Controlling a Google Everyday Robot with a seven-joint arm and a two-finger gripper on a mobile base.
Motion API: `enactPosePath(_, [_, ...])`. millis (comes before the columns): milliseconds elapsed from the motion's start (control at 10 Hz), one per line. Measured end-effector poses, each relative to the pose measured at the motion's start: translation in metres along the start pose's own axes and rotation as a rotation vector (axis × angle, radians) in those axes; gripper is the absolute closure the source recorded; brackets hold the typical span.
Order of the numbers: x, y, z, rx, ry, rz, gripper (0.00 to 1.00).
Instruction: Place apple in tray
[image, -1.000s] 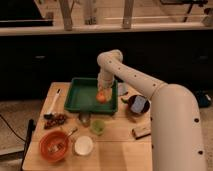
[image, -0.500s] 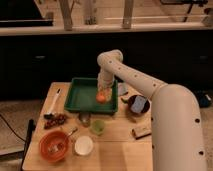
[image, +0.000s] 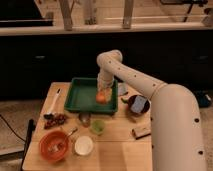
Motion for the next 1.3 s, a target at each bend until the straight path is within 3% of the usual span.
enactPosePath(400, [0.0012, 0.0007, 0.0014, -0.001, -0.004, 0.000, 0.22])
enactPosePath(1300, [0.0052, 0.0002, 0.0018, -0.011, -0.007, -0.013, 0.20])
